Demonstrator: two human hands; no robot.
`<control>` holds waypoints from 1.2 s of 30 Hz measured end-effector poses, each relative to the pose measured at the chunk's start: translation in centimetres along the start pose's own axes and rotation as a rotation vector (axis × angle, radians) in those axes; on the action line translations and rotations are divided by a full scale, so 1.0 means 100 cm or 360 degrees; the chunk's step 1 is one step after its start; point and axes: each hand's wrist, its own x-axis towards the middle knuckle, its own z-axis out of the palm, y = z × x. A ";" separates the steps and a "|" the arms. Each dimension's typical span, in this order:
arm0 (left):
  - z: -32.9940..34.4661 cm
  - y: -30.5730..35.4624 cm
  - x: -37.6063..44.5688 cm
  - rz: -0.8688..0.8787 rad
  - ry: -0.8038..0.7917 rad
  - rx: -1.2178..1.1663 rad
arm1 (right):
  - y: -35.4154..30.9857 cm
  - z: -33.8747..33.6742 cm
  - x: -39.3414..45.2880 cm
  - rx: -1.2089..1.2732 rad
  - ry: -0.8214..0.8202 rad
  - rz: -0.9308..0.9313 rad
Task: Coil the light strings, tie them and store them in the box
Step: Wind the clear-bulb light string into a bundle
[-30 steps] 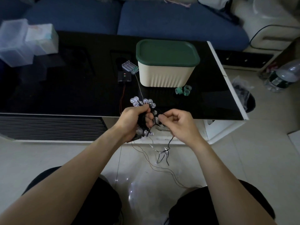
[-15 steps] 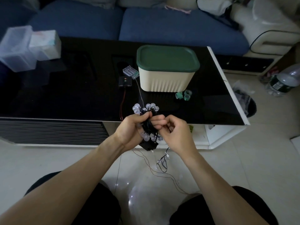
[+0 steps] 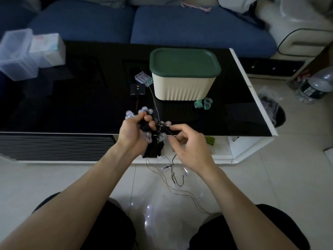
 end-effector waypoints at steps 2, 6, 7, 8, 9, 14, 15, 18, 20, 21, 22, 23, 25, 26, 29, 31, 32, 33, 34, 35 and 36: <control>-0.002 0.004 0.003 0.0113 0.0085 -0.0075 | 0.002 0.000 0.000 0.0039 -0.0045 0.0069; -0.001 0.004 0.004 0.0169 0.0046 -0.0063 | 0.005 0.007 -0.002 -0.0038 -0.0294 0.0071; -0.001 0.002 0.005 0.0147 0.0011 -0.0014 | 0.005 0.008 -0.002 -0.0084 -0.0355 0.0049; 0.000 0.001 0.005 0.0103 -0.0030 0.0067 | 0.005 0.008 -0.002 -0.0132 -0.0411 0.0023; 0.000 -0.001 0.004 0.0038 -0.0066 0.0192 | 0.004 0.007 -0.002 -0.0180 -0.0455 -0.0008; 0.001 -0.019 -0.006 -0.0226 -0.0279 0.1069 | 0.003 -0.001 -0.001 -0.0154 -0.0432 -0.0059; 0.001 -0.022 -0.007 -0.0247 -0.0337 0.1154 | 0.003 -0.003 -0.001 -0.0120 -0.0404 -0.0025; 0.003 -0.025 -0.010 -0.0264 -0.0462 0.1311 | 0.003 -0.003 -0.005 -0.0104 -0.0308 -0.0010; 0.006 -0.025 -0.010 -0.0255 -0.0513 0.1389 | 0.000 -0.001 -0.007 -0.0124 -0.0223 -0.0002; 0.008 -0.026 -0.012 -0.0260 -0.0536 0.1413 | -0.001 -0.001 -0.007 -0.0133 -0.0158 0.0022; 0.010 -0.026 -0.013 -0.0273 -0.0543 0.1432 | -0.001 -0.001 -0.006 -0.0152 -0.0072 0.0059; 0.010 -0.027 -0.013 -0.0300 -0.0546 0.1440 | 0.000 -0.003 -0.004 -0.0169 0.0006 0.0100; 0.007 -0.027 -0.013 -0.0365 -0.0598 0.1508 | 0.004 -0.009 0.003 -0.0217 0.0082 0.0173; 0.004 -0.026 -0.013 -0.0388 -0.0656 0.1578 | 0.006 -0.013 0.006 -0.0228 0.0062 0.0206; 0.000 -0.021 -0.013 -0.0394 -0.0836 0.1765 | 0.009 -0.020 0.010 -0.0168 -0.0122 0.0251; 0.001 -0.016 -0.013 -0.0423 -0.0888 0.1791 | 0.010 -0.024 0.011 -0.0137 -0.0221 0.0237; 0.003 -0.013 -0.014 -0.0464 -0.0921 0.1773 | 0.010 -0.026 0.012 -0.0126 -0.0272 0.0232; 0.003 -0.011 -0.014 -0.0514 -0.0968 0.1750 | 0.011 -0.028 0.013 -0.0115 -0.0321 0.0236; 0.004 -0.009 -0.015 -0.0553 -0.1015 0.1739 | 0.013 -0.031 0.014 -0.0103 -0.0360 0.0250; 0.004 -0.008 -0.015 -0.0566 -0.1046 0.1746 | 0.014 -0.034 0.015 -0.0093 -0.0386 0.0268; 0.004 -0.007 -0.016 -0.0554 -0.1041 0.1761 | 0.015 -0.036 0.016 -0.0089 -0.0400 0.0283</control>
